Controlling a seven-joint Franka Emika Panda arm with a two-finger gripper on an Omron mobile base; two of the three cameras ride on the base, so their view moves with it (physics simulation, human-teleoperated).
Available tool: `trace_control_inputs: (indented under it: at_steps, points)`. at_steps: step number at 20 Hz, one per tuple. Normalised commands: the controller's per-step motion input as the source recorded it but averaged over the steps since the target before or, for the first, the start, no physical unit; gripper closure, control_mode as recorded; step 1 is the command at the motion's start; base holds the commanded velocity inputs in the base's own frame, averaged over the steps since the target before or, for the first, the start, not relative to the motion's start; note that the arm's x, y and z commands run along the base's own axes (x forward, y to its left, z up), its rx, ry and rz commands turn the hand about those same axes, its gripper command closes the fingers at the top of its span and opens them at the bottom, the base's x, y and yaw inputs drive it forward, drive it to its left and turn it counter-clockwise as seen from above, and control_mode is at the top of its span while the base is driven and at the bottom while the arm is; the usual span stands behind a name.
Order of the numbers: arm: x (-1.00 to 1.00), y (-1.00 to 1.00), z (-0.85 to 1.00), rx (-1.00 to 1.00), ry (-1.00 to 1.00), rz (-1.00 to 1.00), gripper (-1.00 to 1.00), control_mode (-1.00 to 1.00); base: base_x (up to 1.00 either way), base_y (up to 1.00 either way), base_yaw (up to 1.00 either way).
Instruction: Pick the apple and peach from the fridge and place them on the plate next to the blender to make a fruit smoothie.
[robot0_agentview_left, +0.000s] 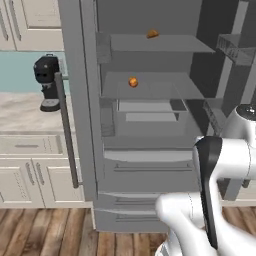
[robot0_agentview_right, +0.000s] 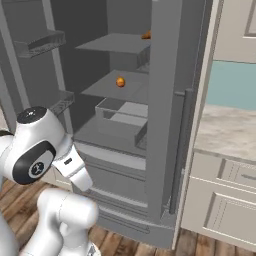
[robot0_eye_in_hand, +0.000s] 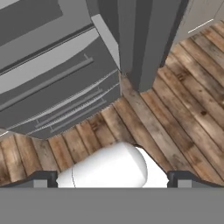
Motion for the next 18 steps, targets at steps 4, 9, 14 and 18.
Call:
trace_control_inputs:
  at_steps: [4, 9, 14, 18]
  points:
    - [0.00, 0.00, 0.00, 0.00, 0.00, 0.00, -1.00, 1.00, 0.42, 0.22, -0.01]
    - [0.00, 0.00, 0.00, 0.00, 0.00, 0.00, -1.00, 1.00, 0.37, 0.27, 0.00]
    - [0.00, 0.00, 0.00, 0.00, 0.00, 0.00, -1.00, 1.00, 0.51, 0.33, 0.00]
    - [0.00, 0.00, 0.00, 0.00, 0.00, 0.00, -1.00, 1.00, 0.74, 0.37, 0.00]
